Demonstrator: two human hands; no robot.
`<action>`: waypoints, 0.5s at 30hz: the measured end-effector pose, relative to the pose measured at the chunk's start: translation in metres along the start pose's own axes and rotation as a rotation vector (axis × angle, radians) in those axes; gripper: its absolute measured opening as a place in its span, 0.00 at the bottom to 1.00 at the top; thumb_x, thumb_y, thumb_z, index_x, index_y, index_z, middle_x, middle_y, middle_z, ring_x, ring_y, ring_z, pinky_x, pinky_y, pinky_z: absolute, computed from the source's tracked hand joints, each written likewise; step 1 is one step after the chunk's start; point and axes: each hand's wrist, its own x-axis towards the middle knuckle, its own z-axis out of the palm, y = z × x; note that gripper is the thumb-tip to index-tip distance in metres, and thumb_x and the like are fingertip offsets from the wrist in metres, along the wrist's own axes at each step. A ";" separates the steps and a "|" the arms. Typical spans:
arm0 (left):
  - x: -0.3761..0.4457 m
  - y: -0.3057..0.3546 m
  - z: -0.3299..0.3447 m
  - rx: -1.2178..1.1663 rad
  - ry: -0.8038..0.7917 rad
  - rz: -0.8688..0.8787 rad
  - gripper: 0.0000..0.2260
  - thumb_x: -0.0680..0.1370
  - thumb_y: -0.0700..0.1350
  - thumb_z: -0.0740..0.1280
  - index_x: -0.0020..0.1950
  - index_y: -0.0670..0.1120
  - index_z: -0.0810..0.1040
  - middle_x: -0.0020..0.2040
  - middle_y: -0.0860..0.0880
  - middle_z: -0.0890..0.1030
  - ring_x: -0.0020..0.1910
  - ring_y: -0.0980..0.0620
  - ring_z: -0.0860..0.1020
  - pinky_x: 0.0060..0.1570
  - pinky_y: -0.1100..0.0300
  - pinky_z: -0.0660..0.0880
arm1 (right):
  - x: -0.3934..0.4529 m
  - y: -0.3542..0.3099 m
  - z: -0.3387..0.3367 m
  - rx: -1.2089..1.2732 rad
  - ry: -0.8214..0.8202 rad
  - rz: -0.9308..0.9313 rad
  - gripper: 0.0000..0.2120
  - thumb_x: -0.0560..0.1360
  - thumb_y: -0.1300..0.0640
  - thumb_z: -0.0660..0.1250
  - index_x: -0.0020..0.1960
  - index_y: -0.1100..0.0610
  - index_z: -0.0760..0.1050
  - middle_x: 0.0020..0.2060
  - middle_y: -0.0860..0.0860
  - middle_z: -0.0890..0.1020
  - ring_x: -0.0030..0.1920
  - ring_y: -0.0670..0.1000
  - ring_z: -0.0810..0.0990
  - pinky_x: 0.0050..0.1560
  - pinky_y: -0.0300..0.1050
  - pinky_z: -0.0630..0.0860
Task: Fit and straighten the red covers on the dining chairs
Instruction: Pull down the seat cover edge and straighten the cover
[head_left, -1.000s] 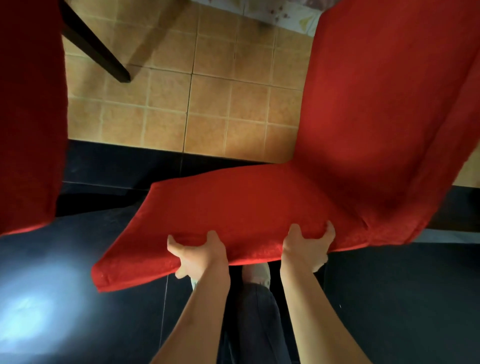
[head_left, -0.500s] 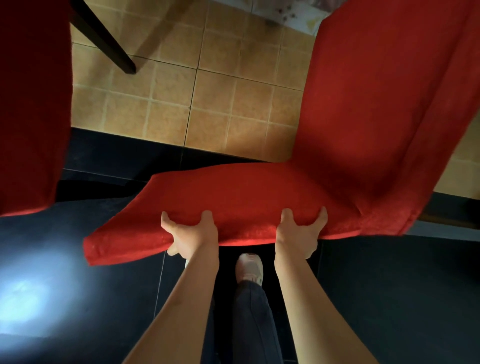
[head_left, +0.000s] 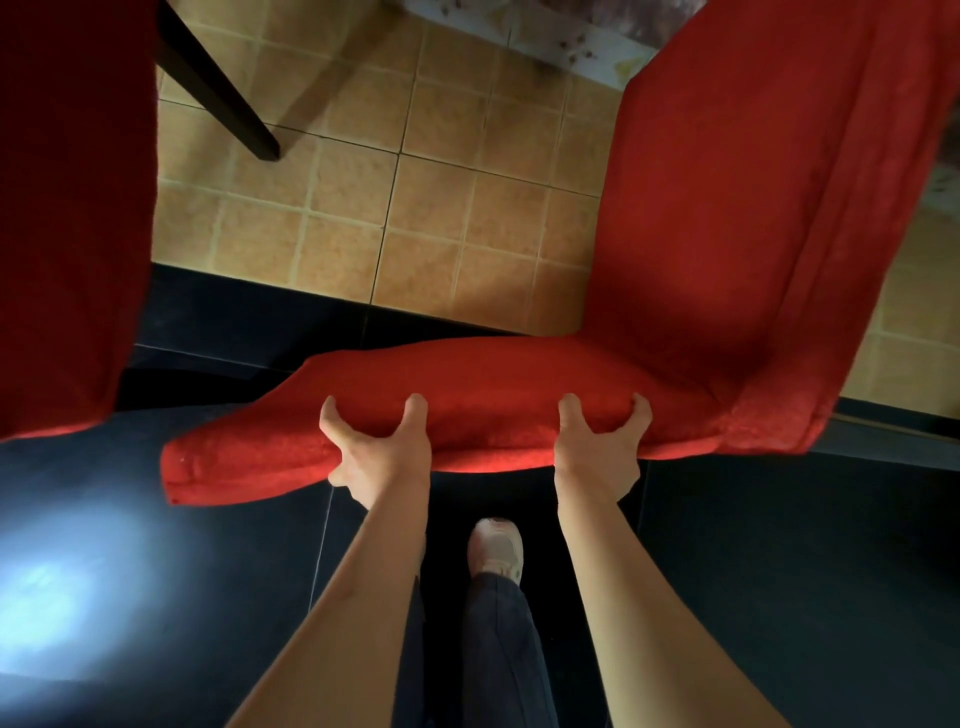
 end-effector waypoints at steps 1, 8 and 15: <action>0.000 -0.001 0.000 -0.005 0.002 0.002 0.39 0.69 0.57 0.73 0.73 0.64 0.54 0.64 0.36 0.65 0.32 0.50 0.70 0.28 0.62 0.59 | 0.000 0.000 0.001 0.012 0.007 0.010 0.36 0.71 0.45 0.70 0.74 0.41 0.56 0.34 0.45 0.69 0.32 0.47 0.72 0.40 0.49 0.76; -0.001 -0.014 -0.005 -0.007 0.002 0.001 0.39 0.69 0.52 0.74 0.73 0.61 0.57 0.63 0.36 0.66 0.33 0.50 0.71 0.27 0.62 0.61 | -0.003 0.012 0.000 0.084 0.082 0.043 0.32 0.71 0.50 0.72 0.71 0.43 0.61 0.34 0.45 0.69 0.33 0.47 0.73 0.40 0.48 0.75; -0.020 -0.053 -0.018 0.015 0.030 -0.118 0.39 0.69 0.51 0.74 0.74 0.58 0.56 0.64 0.35 0.65 0.33 0.49 0.68 0.43 0.52 0.69 | -0.015 0.036 -0.017 0.012 0.083 0.021 0.31 0.70 0.52 0.72 0.70 0.43 0.63 0.35 0.42 0.68 0.39 0.53 0.77 0.50 0.57 0.79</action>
